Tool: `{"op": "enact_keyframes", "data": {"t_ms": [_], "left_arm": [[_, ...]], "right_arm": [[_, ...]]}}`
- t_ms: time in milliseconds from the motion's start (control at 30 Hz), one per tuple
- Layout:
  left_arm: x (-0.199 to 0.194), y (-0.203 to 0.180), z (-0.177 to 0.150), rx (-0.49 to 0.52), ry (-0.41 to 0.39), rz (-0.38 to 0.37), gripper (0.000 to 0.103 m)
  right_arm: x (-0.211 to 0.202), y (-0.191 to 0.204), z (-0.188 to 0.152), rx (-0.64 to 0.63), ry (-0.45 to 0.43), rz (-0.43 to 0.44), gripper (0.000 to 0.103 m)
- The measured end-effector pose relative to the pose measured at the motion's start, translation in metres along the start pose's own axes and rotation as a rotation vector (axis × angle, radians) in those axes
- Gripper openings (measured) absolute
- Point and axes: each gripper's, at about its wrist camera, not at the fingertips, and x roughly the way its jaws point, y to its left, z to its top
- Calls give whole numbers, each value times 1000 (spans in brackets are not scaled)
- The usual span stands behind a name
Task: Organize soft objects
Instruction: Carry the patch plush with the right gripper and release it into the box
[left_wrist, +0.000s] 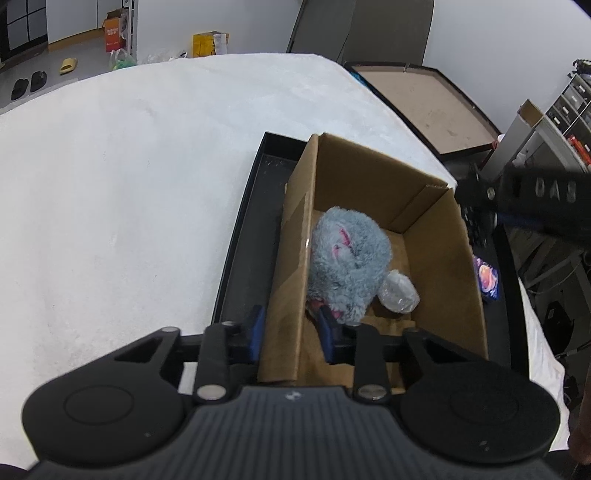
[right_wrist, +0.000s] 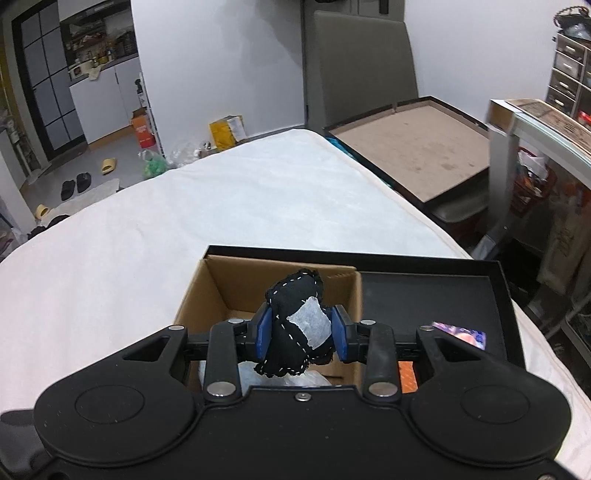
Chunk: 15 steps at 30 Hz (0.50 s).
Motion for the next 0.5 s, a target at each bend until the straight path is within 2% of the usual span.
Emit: {"op": "enact_keyframes", "data": {"t_ms": [67,267,300,333,400,500], "left_arm": [[2,2,-1,-2,8,-1,16],[4,2,-2,1,6,-6,13],[4,2,-2,3,5,-6,13],[4,2,-2,3,6,-6,14],[4,3,-2,0,7,-7,14],[4,3,-1,-2,9,-9,14]], "right_arm": [[3,5,3,-5,-1,8,34],[8,11,8,3,-7,31,35],[9,11,8,3,-10,39,38],[9,12,8,3,-15,44,48],[10,11,7,4,-10,27,63],[7,4,3,23,-9,24,63]]}}
